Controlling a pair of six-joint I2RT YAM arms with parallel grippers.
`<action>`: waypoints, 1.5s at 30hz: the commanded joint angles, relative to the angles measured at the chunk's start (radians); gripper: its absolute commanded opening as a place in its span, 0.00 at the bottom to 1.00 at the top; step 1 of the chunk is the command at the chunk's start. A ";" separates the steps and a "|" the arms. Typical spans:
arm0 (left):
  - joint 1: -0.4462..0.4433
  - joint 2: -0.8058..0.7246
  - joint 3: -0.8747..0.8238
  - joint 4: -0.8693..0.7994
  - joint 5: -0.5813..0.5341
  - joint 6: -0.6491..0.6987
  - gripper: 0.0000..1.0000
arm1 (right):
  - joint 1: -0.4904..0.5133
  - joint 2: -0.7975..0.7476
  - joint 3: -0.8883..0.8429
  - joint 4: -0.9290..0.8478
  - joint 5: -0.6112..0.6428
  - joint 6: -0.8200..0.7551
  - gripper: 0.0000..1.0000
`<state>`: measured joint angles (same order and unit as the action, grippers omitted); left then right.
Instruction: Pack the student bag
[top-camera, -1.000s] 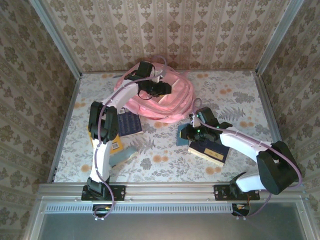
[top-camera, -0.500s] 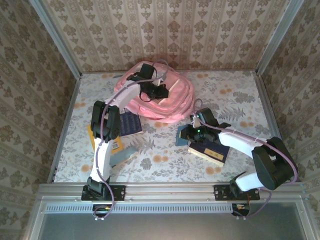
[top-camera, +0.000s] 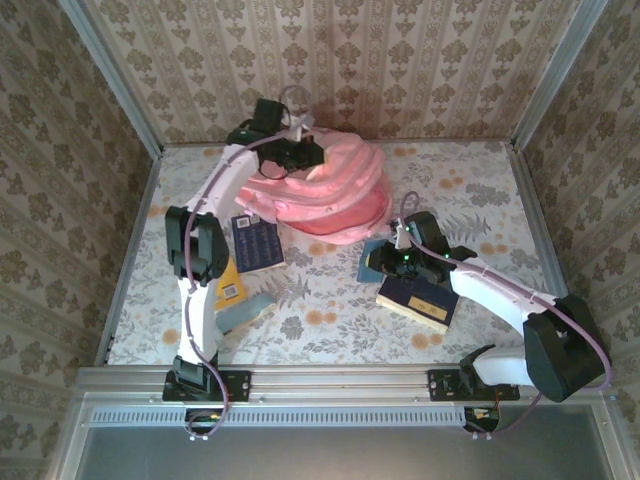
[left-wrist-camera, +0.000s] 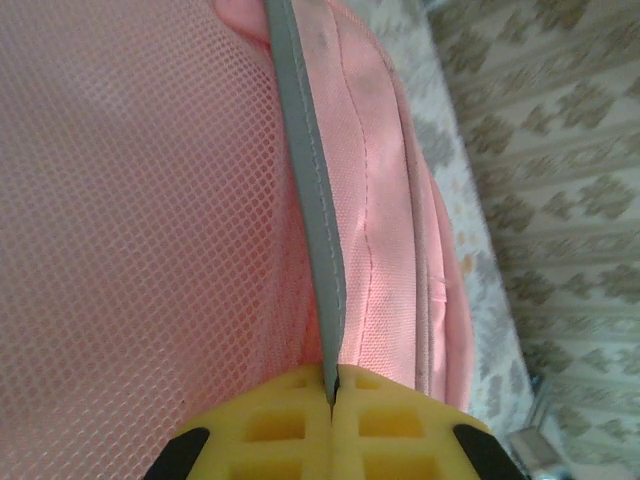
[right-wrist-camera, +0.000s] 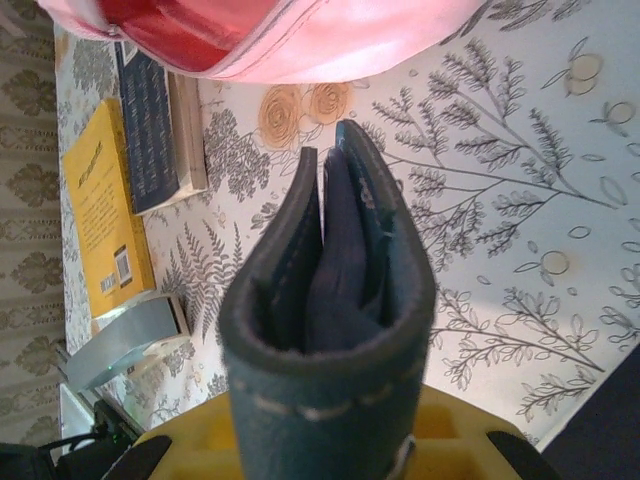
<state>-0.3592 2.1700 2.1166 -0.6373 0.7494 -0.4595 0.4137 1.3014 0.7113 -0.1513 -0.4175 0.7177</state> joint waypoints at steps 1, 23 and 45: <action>0.049 -0.091 0.046 0.134 0.123 -0.116 0.00 | -0.020 -0.018 0.045 -0.012 0.016 0.011 0.10; 0.120 -0.017 0.177 0.330 0.344 -0.344 0.00 | -0.087 0.689 0.676 0.462 -0.156 0.341 0.11; 0.164 0.017 0.174 0.396 0.347 -0.417 0.00 | 0.057 0.967 1.108 0.081 0.033 0.095 1.00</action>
<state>-0.1963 2.1998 2.2272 -0.3580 1.0599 -0.8646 0.4957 2.3497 1.8641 0.0483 -0.4618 0.9134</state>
